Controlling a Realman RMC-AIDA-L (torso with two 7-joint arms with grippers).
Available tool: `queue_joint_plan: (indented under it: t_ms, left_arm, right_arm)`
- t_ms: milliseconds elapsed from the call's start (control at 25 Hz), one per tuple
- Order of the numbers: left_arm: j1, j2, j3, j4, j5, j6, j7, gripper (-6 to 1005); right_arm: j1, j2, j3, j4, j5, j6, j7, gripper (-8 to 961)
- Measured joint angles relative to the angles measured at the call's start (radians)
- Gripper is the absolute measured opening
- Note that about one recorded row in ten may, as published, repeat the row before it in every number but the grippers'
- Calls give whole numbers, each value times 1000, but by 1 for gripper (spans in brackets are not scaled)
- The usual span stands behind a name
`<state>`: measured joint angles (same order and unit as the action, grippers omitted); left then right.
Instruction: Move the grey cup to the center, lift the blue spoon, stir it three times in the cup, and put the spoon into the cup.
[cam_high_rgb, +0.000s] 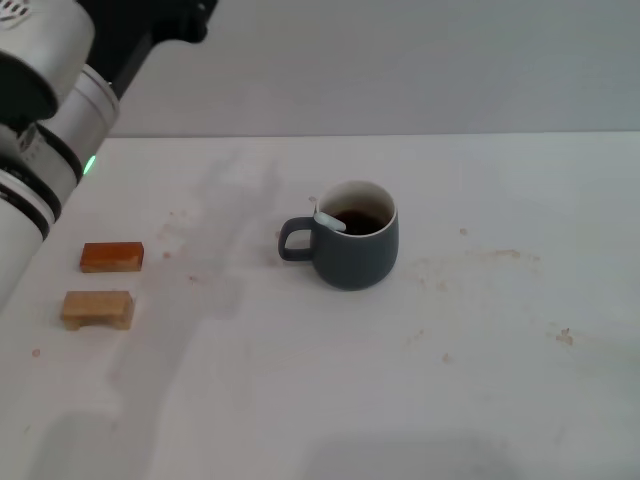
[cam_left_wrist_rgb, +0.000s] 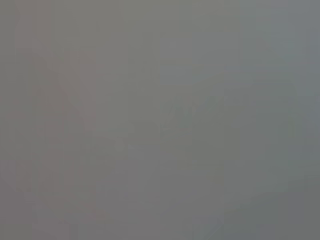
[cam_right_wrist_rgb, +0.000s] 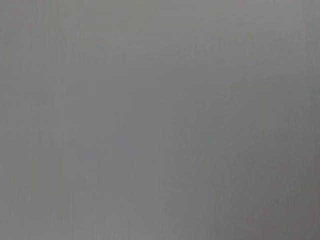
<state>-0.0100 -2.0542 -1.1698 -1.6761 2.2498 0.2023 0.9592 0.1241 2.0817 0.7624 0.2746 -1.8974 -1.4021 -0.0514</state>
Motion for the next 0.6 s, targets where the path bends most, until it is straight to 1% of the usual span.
queue_joint_plan:
  t_ms: [80,160,240,320,360,440,520,600]
  left_arm:
    - [7,2,32,28,7,124,-35,560]
    - [12,6,65,67,53,240,-94,560]
    - [17,7,87,129,151,378,-216,560]
    - [22,7,89,189,259,472,-354,560]
    - [22,7,79,228,327,509,-441,560]
    - [18,5,51,286,408,538,-556,560]
    - [11,2,14,352,440,544,-626,560]
    - [-3,-1,-12,437,445,570,-651,560]
  right_arm:
    - [1,0,0,0,0,0,-1,-1]
    - [1,0,0,0,0,0,-1,-1]
    - [2,0,0,-3,0,-7,-1,-1]
    - [3,0,0,-4,0,-12,-1,-1]
    - [3,0,0,-5,0,-17,0,-1]
    - [1,0,0,-6,-3,-31,-1,-1]
    - [-2,0,0,-7,-5,-46,-1,-1]
    - [-5,0,-1,-7,-6,-60,0,-1]
